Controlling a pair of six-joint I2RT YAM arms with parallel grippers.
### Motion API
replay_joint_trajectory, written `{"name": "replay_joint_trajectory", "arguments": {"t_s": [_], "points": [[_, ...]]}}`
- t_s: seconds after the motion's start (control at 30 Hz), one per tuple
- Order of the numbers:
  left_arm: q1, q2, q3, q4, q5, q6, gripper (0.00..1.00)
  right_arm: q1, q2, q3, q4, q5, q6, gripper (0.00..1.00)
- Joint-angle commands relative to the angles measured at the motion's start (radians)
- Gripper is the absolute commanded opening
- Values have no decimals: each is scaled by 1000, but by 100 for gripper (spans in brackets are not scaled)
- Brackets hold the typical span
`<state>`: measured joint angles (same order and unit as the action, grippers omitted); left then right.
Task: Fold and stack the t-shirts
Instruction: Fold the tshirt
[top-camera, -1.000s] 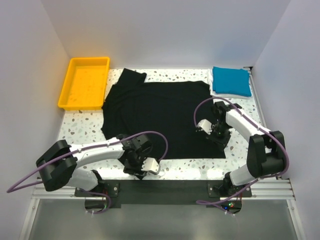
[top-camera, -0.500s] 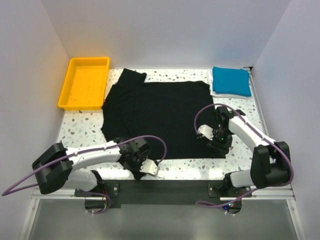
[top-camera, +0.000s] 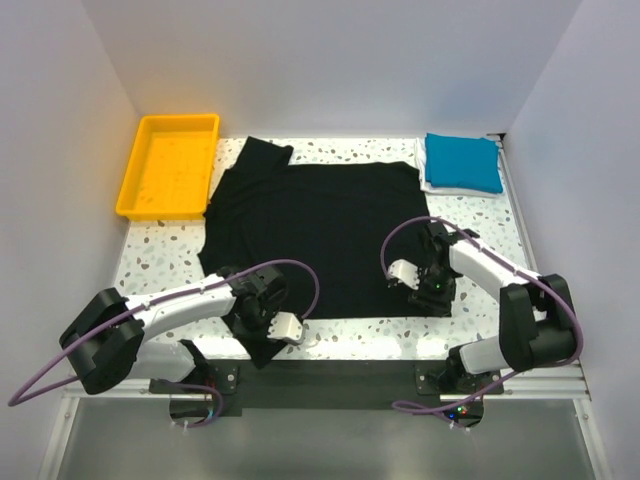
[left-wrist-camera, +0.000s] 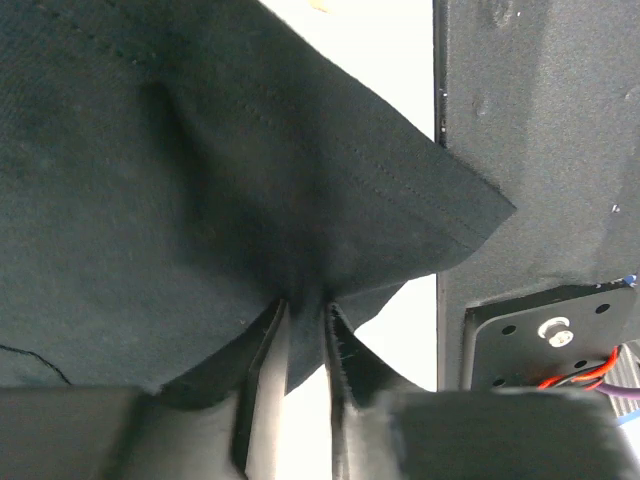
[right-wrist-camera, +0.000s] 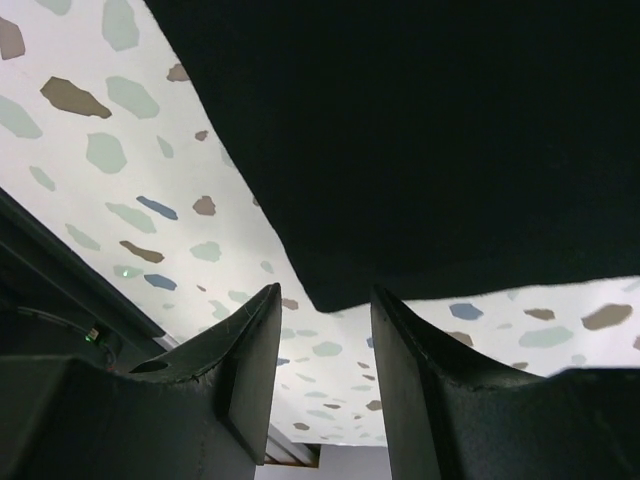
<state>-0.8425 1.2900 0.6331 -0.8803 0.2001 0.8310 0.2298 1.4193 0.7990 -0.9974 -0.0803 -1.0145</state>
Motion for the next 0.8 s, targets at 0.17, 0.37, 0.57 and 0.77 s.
{"name": "replay_joint_trajectory", "arguments": {"t_s": [0.17,0.37,0.57,0.77], "points": [[6,-37,33,-28,25,6,47,63,26,-122,158,74,-3,45],[6,-49,31,-31,12,26,55,74,81,-156,267,142,30,42],[-36,-29,-16,20,-62,23,61,75,78,-202,321,195,33,20],[-116,-23,-67,69,-102,28,63,75,90,-170,322,203,68,0]]}}
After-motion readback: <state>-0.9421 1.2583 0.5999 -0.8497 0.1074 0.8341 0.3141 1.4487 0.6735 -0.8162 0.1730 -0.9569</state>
